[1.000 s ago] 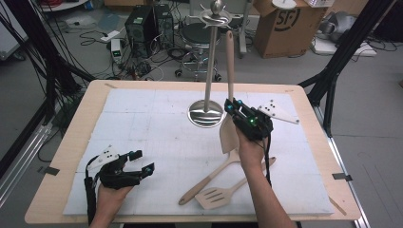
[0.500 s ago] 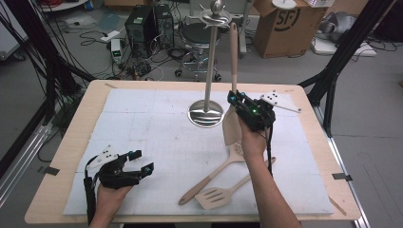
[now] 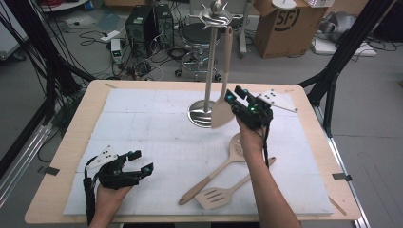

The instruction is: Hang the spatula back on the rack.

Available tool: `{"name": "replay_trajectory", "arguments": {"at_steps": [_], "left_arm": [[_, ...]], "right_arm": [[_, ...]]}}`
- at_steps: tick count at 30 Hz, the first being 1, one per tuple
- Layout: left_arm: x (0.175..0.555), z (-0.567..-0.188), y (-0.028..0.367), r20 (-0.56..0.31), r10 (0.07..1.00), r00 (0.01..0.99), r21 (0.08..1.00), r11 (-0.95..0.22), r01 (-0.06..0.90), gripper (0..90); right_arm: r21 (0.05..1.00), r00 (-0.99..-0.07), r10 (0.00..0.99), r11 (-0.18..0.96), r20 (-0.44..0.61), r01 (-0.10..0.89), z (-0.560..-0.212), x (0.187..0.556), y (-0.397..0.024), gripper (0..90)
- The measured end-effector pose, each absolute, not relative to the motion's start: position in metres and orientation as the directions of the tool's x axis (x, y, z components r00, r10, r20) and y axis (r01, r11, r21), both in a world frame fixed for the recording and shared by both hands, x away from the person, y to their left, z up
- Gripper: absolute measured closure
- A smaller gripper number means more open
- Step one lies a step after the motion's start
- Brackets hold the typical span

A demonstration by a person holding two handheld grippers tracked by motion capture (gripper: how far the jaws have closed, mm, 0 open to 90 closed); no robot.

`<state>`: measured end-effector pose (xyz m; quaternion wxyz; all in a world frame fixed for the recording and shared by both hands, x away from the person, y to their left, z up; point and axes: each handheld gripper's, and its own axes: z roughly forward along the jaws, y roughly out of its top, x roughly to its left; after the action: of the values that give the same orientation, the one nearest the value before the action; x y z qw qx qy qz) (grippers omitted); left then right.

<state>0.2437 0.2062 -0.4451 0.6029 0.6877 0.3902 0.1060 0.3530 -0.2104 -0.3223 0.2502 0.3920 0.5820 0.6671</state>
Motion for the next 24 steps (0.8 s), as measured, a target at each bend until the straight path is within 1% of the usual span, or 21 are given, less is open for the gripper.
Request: {"name": "replay_trajectory", "arguments": {"at_steps": [1,2,4,6,8,10,16,21,24], "left_arm": [[0.244,-0.445,0.206,-0.324,0.665,0.673,0.912,0.031,0.408,20.4],[0.244,-0.445,0.206,-0.324,0.665,0.673,0.912,0.032,0.408,20.4],[0.244,-0.445,0.207,-0.324,0.665,0.673,0.912,0.030,0.409,20.4],[0.244,-0.445,0.206,-0.327,0.664,0.672,0.912,0.034,0.410,20.4],[0.245,-0.445,0.206,-0.324,0.663,0.675,0.912,0.029,0.410,20.4],[0.245,-0.446,0.205,-0.324,0.663,0.675,0.912,0.029,0.410,20.4],[0.246,-0.446,0.206,-0.327,0.661,0.675,0.912,0.033,0.410,20.4],[0.249,-0.446,0.206,-0.332,0.658,0.675,0.912,0.040,0.409,20.4],[0.249,-0.446,0.205,-0.332,0.657,0.677,0.913,0.042,0.407,20.4]], "right_arm": [[0.958,-0.575,0.768,-0.257,0.282,0.126,-0.318,0.353,-0.215,55.6],[0.947,-0.577,0.756,-0.299,0.309,0.116,-0.312,0.353,-0.217,56.3],[0.938,-0.584,0.745,-0.336,0.324,0.091,-0.299,0.355,-0.219,56.4],[0.934,-0.592,0.735,-0.347,0.330,0.090,-0.286,0.358,-0.219,57.3],[0.938,-0.599,0.737,-0.341,0.312,0.069,-0.275,0.360,-0.216,60.5],[0.946,-0.595,0.752,-0.320,0.284,0.048,-0.265,0.365,-0.214,66.2],[0.945,-0.581,0.762,-0.324,0.284,0.037,-0.250,0.382,-0.212,72.4],[0.921,-0.580,0.743,-0.387,0.333,0.033,-0.245,0.394,-0.215,72.0],[0.907,-0.559,0.744,-0.418,0.366,0.037,-0.243,0.401,-0.217,71.9]]}}
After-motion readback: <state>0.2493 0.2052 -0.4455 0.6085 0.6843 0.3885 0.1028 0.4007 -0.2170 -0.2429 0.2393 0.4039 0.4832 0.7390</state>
